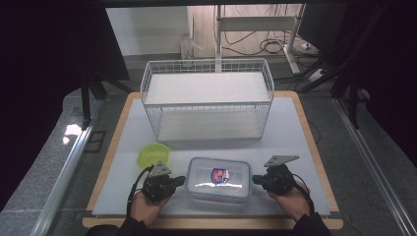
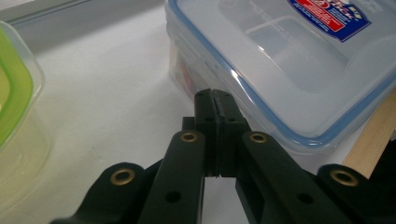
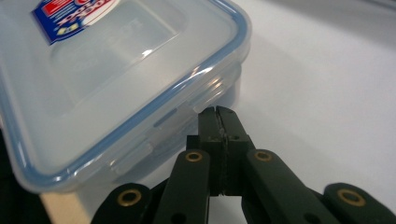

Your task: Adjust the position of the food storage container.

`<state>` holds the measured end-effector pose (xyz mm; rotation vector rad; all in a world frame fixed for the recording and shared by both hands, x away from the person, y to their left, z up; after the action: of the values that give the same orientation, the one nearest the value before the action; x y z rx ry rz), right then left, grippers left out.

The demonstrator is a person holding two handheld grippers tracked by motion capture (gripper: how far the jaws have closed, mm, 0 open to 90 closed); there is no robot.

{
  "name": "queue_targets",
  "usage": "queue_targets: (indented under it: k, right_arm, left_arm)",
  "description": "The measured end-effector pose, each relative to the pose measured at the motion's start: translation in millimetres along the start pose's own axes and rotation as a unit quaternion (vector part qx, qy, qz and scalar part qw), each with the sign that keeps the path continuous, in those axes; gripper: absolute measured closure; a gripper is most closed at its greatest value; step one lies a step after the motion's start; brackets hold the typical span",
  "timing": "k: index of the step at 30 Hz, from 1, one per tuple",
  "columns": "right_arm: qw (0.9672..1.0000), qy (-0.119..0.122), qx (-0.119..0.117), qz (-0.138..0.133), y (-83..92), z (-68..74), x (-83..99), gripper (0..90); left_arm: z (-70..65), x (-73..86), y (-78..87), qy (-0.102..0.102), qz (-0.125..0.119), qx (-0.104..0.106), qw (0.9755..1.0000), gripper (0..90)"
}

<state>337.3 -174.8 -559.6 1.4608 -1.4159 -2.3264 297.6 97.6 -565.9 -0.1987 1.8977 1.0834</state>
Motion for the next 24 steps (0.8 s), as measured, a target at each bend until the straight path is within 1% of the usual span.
queue_targets:
  k: [2,4,6,7,9,10,11,12,13,14,15,16,20,21,22,24]
  right_arm:
    - [1.0,0.003,0.006,0.001,-3.7,-2.7,-3.9,90.0]
    - [1.0,0.001,0.006,0.0,-4.9,-4.0,-4.9,90.0]
    - [1.0,-0.004,0.001,-0.006,-4.6,-3.5,-3.9,89.7]
    - [1.0,-0.004,-0.002,-0.007,-3.8,-3.1,-3.0,87.4]
    - [0.9998,0.009,0.014,-0.007,-1.2,-3.4,-1.7,80.5]
    - [0.9997,0.014,0.02,-0.008,0.5,-3.4,-1.2,76.9]
    - [0.9995,0.02,0.022,-0.01,2.1,-3.9,-0.7,72.7]
    - [0.9994,0.02,0.026,-0.012,3.9,-4.6,-0.1,67.8]
    - [0.9993,0.021,0.026,-0.015,5.1,-5.3,0.5,63.9]
    - [0.9994,0.019,0.024,-0.018,6.4,-6.0,1.4,59.5]
    - [0.9993,0.017,0.027,-0.019,7.1,-6.8,1.8,56.3]
    - [0.9993,0.014,0.03,-0.019,7.9,-7.8,2.2,52.8]
    - [0.9987,0.012,0.038,-0.033,11.6,-10.1,-0.6,40.8]
    - [0.9987,0.012,0.038,-0.033,11.6,-10.1,-0.6,40.8]
    - [0.9983,0.011,0.038,-0.042,14.1,-11.6,-1.8,34.6]
    - [0.998,0.01,0.038,-0.049,16.2,-13.0,-2.5,29.6]
  left_arm:
    - [0.9,0.0,-0.3,0.001,0.0,0.0,1.0,90.0]
    - [1.2,0.3,-0.1,0.0,-0.001,0.004,1.0,89.9]
    - [2.3,0.5,0.4,-0.007,0.001,0.004,1.0,89.4]
    - [3.6,0.5,1.2,-0.013,0.002,-0.001,0.9999,85.7]
    - [7.0,0.1,4.6,-0.026,-0.001,-0.017,0.9995,80.0]
    - [9.0,-0.5,6.9,-0.03,-0.005,-0.022,0.9993,77.4]
    - [10.5,-1.0,9.1,-0.03,-0.01,-0.024,0.9992,73.2]
    - [12.7,-1.1,11.2,-0.03,-0.015,-0.031,0.999,67.3]
    - [12.7,-1.1,11.2,-0.03,-0.015,-0.031,0.999,60.8]
    - [16.5,0.0,13.9,-0.035,-0.025,-0.044,0.9981,52.2]
    - [18.3,1.0,14.9,-0.036,-0.025,-0.05,0.9978,47.7]
    - [19.7,1.6,15.6,-0.034,-0.027,-0.054,0.9976,45.7]
    - [21.7,1.0,16.5,-0.033,-0.037,-0.054,0.9973,33.9]
    - [21.7,1.0,16.5,-0.033,-0.037,-0.054,0.9973,30.3]
    - [21.0,-0.8,16.9,-0.031,-0.045,-0.044,0.9975,25.1]
    - [20.6,-1.5,17.2,-0.032,-0.048,-0.043,0.9974,20.1]
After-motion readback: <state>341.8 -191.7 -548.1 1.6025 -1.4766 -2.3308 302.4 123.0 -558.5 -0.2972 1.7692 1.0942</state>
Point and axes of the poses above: each handheld gripper's, and its own axes: y roughly backward along the jaws, x roughly out of its underside, z roughly to its left, the point moved 9 cm from there along -y, roughly forward along the jaws, and after that the axes turned 2 degrees about -z, right-handed, at the moved point
